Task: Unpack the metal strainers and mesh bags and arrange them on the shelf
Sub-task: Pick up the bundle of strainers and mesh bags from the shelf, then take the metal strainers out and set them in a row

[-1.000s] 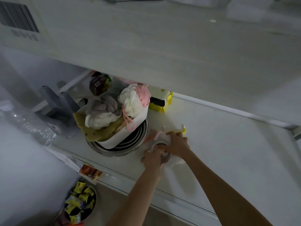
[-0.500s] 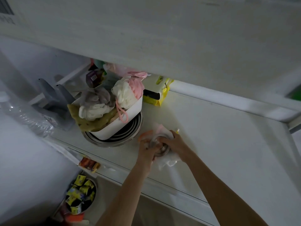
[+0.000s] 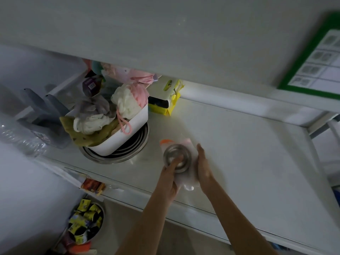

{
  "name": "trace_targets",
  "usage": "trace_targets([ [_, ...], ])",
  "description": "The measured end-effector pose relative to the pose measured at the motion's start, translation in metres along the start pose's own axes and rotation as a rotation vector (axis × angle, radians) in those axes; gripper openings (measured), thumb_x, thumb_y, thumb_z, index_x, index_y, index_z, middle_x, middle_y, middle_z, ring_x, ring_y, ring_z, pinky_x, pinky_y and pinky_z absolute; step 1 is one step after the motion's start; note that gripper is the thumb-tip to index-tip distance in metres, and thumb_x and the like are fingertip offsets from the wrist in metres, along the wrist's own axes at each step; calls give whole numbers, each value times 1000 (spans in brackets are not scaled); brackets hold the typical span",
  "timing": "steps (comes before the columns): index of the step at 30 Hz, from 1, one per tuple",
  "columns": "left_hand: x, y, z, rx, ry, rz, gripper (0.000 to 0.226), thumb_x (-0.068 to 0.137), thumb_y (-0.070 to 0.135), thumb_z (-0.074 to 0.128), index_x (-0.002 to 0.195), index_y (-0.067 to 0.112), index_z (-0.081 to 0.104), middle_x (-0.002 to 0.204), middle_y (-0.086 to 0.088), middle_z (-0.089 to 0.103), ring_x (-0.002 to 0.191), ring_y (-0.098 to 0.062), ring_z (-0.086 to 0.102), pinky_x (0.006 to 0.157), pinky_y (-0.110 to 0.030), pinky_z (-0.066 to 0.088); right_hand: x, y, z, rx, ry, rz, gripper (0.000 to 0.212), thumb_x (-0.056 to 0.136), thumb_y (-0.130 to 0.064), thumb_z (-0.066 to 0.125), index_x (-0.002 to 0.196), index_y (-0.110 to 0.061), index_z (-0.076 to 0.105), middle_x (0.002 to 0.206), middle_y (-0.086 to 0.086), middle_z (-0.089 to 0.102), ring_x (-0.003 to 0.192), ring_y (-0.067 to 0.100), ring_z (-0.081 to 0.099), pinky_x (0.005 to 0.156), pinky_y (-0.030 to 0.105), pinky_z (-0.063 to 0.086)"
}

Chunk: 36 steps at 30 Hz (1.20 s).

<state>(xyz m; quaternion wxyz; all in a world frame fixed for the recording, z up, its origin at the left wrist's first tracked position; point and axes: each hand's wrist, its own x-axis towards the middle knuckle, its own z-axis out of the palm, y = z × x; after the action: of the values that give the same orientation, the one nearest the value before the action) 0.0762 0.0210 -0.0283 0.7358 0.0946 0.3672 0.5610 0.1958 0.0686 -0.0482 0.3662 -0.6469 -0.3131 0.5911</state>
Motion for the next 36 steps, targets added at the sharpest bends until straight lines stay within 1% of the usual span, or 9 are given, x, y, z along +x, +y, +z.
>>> trace_targets([
  [3,-3,-8,5,-77,-3,-72,40,93,10,59,129,-6,53,129,-30,60,123,-40,55,109,-55,37,-27,-15,-13,148,-13,45,61,76,-55,50,110,-6,65,120,24,63,112,39,58,102,57,46],
  [9,-16,-18,15,-150,-67,-71,64,78,9,75,133,-9,49,130,-31,57,118,-41,58,101,-51,48,-69,-25,-51,99,-59,-188,27,89,-20,66,116,-15,65,113,16,69,103,35,66,86,48,57],
  [14,-25,-25,33,4,-104,-48,58,69,9,74,121,-6,56,100,-22,69,87,-31,70,78,-42,60,-91,-28,-64,-26,109,-341,27,79,-27,78,105,-25,70,105,7,71,95,27,68,76,39,59],
  [18,-35,-32,49,41,-118,-76,45,74,4,59,119,-4,58,90,-17,72,78,-24,72,66,-32,59,-98,-32,-68,-100,206,-427,23,76,-30,79,97,-31,70,99,-2,72,91,17,65,74,32,58],
  [22,-41,-35,57,73,-65,-162,19,71,-1,55,89,-2,60,78,-15,55,63,-22,60,60,-28,56,-101,-36,-71,-150,191,-475,16,77,-28,79,91,-26,72,89,-9,73,82,6,65,68,19,54],
  [25,-41,-38,56,36,-46,-173,16,72,5,56,85,0,63,89,-16,50,75,-26,53,73,-34,49,-103,-33,-73,-188,197,-474,18,77,-30,78,94,-26,72,91,-10,73,82,2,64,69,17,53],
  [30,-48,-39,69,23,-160,-165,44,97,33,48,123,0,61,108,-18,69,101,-29,66,82,-40,55,-102,-25,-74,-242,265,-476,25,78,-32,76,102,-28,69,103,-6,70,93,11,65,80,31,58],
  [33,-50,-45,78,131,-157,-139,40,92,23,58,128,6,58,115,-17,68,104,-29,68,76,-38,58,-102,-22,-78,-310,222,-520,31,85,-32,64,116,-25,65,111,-4,66,102,13,62,87,35,55],
  [36,-46,-49,76,72,-149,-119,42,87,13,62,129,8,57,119,-18,66,107,-34,65,78,-45,57,-108,-26,-92,-8,64,-421,33,100,-27,46,133,-27,53,114,-6,66,102,3,63,87,23,51],
])
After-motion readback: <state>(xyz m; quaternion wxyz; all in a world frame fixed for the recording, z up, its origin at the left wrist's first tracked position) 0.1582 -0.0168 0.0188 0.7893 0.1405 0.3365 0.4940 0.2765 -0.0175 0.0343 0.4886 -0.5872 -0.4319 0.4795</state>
